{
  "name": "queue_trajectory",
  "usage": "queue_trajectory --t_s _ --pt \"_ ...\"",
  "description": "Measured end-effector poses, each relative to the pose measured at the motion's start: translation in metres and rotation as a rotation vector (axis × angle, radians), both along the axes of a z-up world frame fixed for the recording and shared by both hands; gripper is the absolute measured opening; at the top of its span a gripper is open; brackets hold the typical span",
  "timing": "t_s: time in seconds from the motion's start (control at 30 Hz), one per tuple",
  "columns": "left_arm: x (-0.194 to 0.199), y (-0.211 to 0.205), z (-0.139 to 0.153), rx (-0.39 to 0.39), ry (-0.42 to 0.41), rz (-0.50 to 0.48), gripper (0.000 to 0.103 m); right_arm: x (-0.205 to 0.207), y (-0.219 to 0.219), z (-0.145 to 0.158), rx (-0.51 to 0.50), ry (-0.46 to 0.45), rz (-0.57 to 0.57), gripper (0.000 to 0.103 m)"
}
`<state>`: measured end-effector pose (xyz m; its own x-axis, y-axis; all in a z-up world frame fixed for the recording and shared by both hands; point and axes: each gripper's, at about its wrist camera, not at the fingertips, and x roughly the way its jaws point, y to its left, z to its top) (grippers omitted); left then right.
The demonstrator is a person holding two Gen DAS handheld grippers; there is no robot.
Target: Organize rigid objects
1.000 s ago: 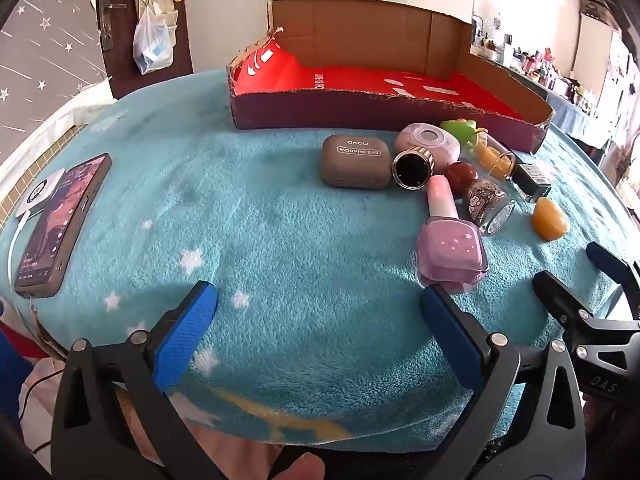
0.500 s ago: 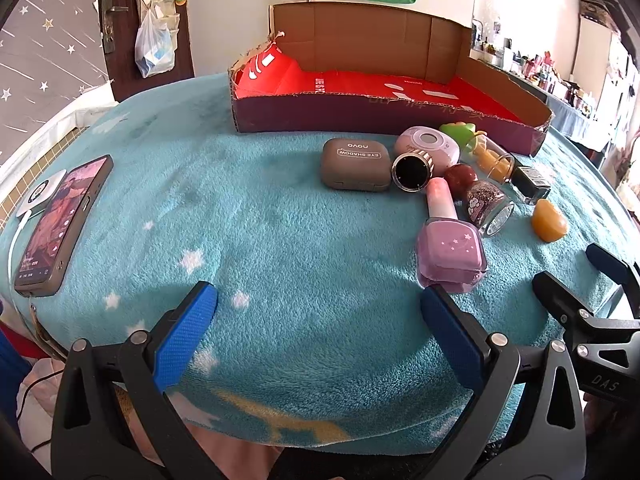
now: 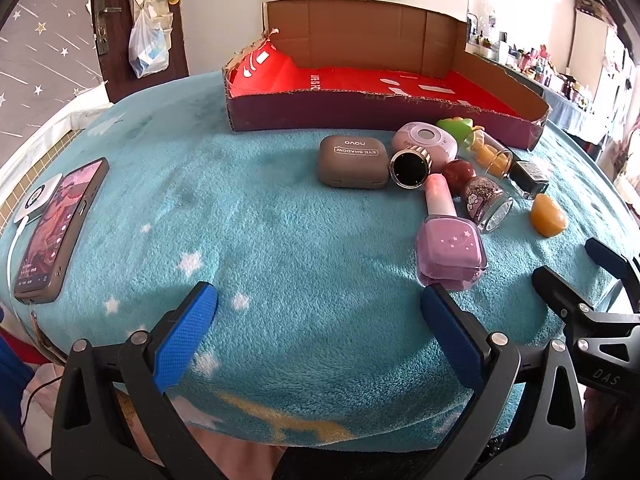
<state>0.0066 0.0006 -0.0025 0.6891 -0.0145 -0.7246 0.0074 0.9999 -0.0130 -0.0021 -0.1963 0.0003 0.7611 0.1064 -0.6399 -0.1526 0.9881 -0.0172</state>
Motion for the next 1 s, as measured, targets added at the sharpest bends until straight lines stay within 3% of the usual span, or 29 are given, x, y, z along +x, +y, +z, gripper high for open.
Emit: queue_trajectory --t_s 1.0 --pt "0.0005 -0.0027 0.0018 0.001 -0.015 -0.043 0.103 0.0079 0.0009 0.0023 0.000 -0.014 0.017 0.103"
